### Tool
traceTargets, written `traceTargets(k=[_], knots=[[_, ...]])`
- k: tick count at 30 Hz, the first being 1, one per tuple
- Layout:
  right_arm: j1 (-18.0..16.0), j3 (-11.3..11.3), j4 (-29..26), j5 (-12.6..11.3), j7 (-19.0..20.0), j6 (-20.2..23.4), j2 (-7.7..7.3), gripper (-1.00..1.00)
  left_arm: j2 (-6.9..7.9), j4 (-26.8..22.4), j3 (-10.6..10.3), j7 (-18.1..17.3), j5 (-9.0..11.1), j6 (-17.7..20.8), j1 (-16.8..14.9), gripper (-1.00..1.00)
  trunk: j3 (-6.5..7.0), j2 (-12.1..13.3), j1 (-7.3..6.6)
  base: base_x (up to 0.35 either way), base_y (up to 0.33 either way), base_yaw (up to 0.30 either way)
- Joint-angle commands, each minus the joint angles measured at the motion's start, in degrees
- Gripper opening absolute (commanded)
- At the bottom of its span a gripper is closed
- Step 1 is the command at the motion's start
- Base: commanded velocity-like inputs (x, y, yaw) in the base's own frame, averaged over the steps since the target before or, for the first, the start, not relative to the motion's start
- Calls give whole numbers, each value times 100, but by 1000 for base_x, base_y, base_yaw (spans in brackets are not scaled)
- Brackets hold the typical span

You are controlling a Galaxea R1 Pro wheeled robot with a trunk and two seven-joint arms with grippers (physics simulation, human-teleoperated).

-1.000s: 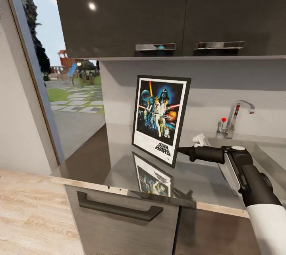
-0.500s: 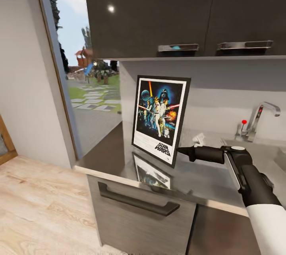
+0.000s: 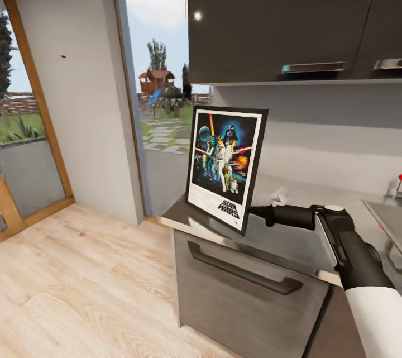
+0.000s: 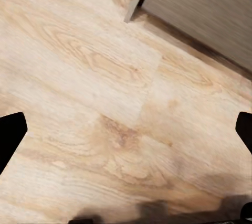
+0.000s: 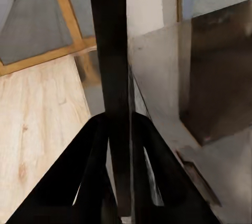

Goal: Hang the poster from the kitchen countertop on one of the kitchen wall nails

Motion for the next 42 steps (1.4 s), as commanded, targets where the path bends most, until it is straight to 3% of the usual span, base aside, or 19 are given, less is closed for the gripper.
traceTargets(k=[1, 30, 34, 42], knots=[[-4, -7, -5, -7, 0, 55, 1, -100, -1, -1, 8, -27, 14, 5, -1, 100, -5, -4, 0, -48, 284, 289], [-4, 2, -5, -15, -140, 63, 22, -100, -1, -11, 17, -33, 14, 2, -1, 100, -5, -4, 0, -4, 292, 289], [-4, 22, -5, -16, -145, 57, 35, -100, 61, -5, 23, -27, 18, 18, -1, 100, -5, -4, 0, 0, 293, 285], [37, 23, 7, -16, -167, 28, 188, -100, 145, 5, 26, -25, 22, 30, -1, 100, -5, -4, 0, 0, 293, 111]])
